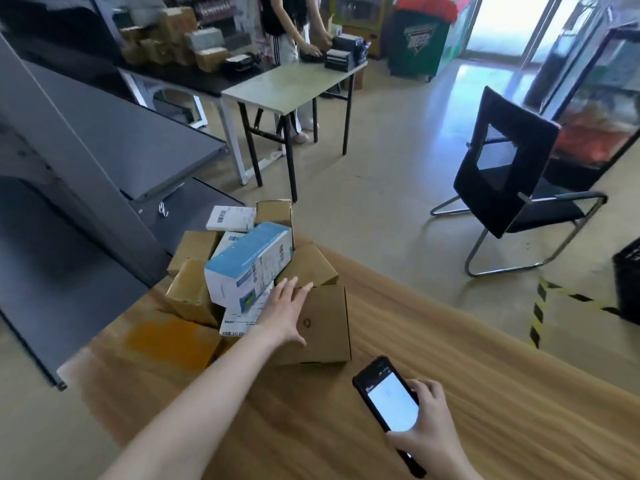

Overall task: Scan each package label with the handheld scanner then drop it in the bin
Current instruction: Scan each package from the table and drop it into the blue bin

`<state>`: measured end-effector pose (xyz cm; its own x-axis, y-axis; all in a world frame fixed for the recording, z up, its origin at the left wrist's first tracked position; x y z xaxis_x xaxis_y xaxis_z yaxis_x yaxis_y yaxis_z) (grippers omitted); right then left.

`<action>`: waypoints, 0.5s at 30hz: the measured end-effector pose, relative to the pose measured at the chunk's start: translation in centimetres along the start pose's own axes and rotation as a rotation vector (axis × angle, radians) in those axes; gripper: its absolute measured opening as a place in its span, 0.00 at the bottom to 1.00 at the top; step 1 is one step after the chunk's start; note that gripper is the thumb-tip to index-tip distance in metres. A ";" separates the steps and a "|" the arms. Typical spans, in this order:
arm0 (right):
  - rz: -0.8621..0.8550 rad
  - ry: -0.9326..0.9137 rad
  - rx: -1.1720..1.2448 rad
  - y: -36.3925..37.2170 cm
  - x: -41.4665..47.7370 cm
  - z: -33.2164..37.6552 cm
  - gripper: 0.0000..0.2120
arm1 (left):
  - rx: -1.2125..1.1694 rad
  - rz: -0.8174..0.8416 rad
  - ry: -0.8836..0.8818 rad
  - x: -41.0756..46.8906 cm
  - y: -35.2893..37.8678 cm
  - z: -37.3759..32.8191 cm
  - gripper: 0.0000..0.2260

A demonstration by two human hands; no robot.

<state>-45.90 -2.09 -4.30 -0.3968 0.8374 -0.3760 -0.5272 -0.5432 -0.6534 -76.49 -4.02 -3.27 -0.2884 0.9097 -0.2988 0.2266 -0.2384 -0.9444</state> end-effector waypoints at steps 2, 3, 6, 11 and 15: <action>-0.010 0.000 0.002 0.1 0.5 0.2 0.40 | 0.029 0.035 -0.007 0.6 0.5 0.2 0.56; -0.016 0.005 0.006 0.2 0.7 0.3 0.40 | 0.038 0.043 -0.011 0.8 0.8 0.3 0.57; -0.035 0.024 0.026 0.1 0.9 0.3 0.40 | 0.069 -0.003 -0.013 0.4 1.4 0.2 0.59; -0.035 0.041 0.025 -0.8 -0.2 -1.3 0.40 | 0.136 -0.197 0.009 -2.9 1.8 -1.2 0.58; -0.008 0.021 -0.005 -2.2 -2.5 -3.1 0.41 | 0.159 -0.315 -0.022 -7.1 2.0 -3.4 0.44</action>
<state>-41.49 -2.78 -3.98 -0.3766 0.8429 -0.3844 -0.5268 -0.5361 -0.6596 -70.84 -9.81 -2.52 -0.3412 0.9399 0.0090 -0.0241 0.0009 -0.9997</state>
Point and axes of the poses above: each hand's wrist, its own x-axis towards the middle knuckle, its own y-axis out of the palm, z = x × y, the point moved 5 cm from there along x, towards the middle knuckle, and after that the axes turned 6 degrees about y, right-handed, at the moved point
